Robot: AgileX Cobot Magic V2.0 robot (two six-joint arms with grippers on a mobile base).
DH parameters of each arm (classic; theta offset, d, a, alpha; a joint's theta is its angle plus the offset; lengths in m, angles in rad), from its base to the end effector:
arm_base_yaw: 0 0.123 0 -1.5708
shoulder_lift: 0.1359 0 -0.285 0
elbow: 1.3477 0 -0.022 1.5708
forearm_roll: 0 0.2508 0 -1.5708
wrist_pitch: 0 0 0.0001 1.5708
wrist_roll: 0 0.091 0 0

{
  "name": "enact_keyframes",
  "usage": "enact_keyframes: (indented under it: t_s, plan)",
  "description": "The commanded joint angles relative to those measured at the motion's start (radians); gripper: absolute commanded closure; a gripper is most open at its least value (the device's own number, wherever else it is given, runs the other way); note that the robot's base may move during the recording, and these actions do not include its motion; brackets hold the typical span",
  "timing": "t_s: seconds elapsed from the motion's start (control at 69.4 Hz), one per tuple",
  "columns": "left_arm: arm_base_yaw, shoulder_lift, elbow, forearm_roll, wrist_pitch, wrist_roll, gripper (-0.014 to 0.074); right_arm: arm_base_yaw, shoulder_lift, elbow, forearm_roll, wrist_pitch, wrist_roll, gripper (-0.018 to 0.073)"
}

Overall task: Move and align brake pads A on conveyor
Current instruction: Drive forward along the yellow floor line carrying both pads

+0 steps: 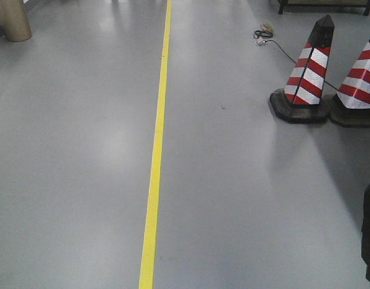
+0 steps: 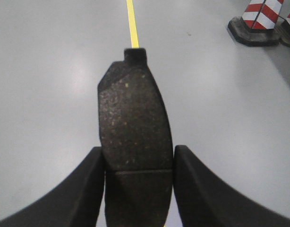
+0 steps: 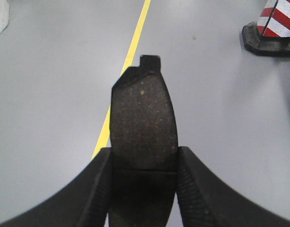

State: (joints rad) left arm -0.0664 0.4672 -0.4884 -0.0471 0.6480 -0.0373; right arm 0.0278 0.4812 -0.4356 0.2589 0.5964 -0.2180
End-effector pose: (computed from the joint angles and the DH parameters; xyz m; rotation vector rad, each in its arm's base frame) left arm 0.0899 -0.0086 0.2869 0.0081 2.1117 -0.1145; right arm 0.0941 0.0157 0.2740 -0.1180 2.1049 0.1675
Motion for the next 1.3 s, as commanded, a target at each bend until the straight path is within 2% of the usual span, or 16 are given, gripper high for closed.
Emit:
enact_keyframes:
  t_s: [0.0,1.283]
  plan:
    - [-0.005,0.004,-0.031,-0.008,-0.088,-0.010,0.0604,-0.003,0.001,-0.030,0.010,-0.083,-0.009,0.0535]
    - [-0.005,0.004,-0.031,-0.008,-0.088,-0.010,0.0604,-0.003,0.001,-0.030,0.010,-0.083,-0.009,0.0535]
